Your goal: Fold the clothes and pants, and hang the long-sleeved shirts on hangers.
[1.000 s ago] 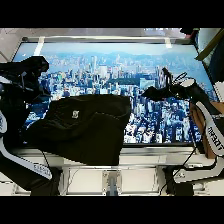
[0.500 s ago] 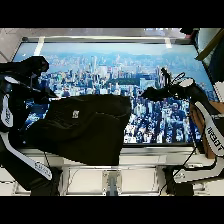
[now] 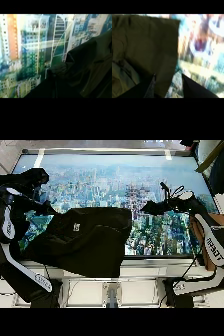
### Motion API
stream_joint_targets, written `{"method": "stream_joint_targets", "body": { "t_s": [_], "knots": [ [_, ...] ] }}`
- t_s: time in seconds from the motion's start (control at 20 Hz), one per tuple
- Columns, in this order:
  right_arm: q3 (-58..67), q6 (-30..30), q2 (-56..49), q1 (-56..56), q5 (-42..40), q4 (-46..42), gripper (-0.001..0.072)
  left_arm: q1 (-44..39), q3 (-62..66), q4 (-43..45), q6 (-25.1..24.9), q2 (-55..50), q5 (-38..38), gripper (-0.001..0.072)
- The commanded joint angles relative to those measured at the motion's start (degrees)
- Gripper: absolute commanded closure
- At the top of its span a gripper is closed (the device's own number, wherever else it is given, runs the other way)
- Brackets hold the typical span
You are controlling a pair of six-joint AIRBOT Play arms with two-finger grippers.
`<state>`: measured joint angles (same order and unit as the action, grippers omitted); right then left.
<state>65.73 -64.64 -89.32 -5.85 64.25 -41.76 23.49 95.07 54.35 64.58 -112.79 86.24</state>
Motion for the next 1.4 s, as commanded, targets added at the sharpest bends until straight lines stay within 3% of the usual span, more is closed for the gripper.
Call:
{"method": "stream_joint_targets", "body": {
  "t_s": [0.0, 0.15, 0.25, 0.85, 1.05, 1.35],
  "knots": [
    [-0.24, -0.35, -4.83, -2.32, 5.88, 3.41, 0.0297, 0.07, 0.33, -0.87, -1.03, 1.11, 0.59, 0.0683],
    [0.09, 4.98, -12.11, -1.66, 3.98, 16.65, 0.0269, 0.07, 0.35, -1.29, -1.01, 2.58, 0.59, 0.0683],
    [2.12, 5.86, -16.57, -0.31, 3.87, 19.47, 0.0269, 0.20, 0.39, -1.29, -1.01, 3.19, 0.57, 0.0683],
    [10.97, 2.34, -22.77, 7.63, 0.70, 15.93, 0.0313, 0.20, 0.59, -1.31, -1.01, 3.50, 0.33, 0.0684],
    [14.27, 1.75, -22.73, 4.76, 2.05, 16.02, 0.0311, 0.22, 0.59, -1.29, -0.98, 3.50, 0.39, 0.0683],
    [19.23, -7.06, -23.02, 1.09, 3.82, 5.77, 0.0312, 0.20, 0.59, -1.29, -0.98, 3.50, 0.37, 0.0683]
  ]
}}
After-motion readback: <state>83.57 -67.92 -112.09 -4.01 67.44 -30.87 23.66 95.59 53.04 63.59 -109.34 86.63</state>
